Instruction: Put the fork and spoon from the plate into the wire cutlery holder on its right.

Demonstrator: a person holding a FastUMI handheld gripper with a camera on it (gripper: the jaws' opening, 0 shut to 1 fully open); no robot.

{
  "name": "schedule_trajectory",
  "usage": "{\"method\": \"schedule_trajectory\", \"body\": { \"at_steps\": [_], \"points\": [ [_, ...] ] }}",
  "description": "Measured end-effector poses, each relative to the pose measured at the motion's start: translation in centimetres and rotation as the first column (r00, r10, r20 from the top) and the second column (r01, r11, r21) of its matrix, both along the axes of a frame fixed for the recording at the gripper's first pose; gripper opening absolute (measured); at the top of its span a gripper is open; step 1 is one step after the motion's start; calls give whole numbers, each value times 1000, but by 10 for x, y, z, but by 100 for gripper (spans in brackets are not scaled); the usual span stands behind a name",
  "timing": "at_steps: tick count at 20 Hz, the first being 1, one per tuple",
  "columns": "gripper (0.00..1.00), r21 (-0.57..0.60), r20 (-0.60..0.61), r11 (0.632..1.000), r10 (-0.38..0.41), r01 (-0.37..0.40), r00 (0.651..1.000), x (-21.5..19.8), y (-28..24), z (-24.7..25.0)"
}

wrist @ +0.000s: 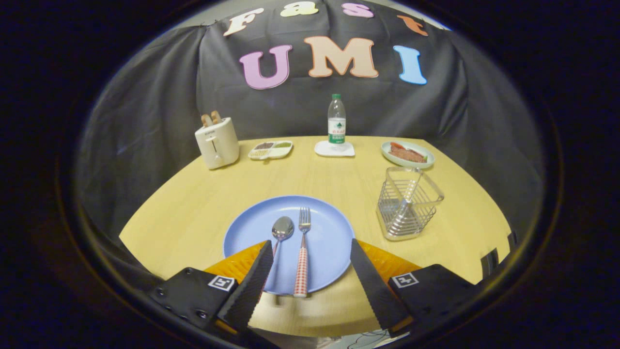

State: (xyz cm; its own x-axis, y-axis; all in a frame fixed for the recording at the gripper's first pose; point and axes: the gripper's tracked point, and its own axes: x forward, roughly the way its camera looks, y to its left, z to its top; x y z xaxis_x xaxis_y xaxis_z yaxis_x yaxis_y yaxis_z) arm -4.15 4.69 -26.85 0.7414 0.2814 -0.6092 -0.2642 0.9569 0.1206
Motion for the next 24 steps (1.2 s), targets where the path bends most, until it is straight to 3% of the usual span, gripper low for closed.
{"method": "schedule_trajectory", "body": {
  "at_steps": [5,13,20,24],
  "points": [
    [97,-50,-67,998,22,-26,998,-3,4,-30],
    [51,-116,-125,991,48,-63,991,-2,19,-53],
    [15,-117,-185,992,17,-39,983,2,20,-56],
    [15,-107,-171,993,23,-42,985,4,22,-40]
  ]
}}
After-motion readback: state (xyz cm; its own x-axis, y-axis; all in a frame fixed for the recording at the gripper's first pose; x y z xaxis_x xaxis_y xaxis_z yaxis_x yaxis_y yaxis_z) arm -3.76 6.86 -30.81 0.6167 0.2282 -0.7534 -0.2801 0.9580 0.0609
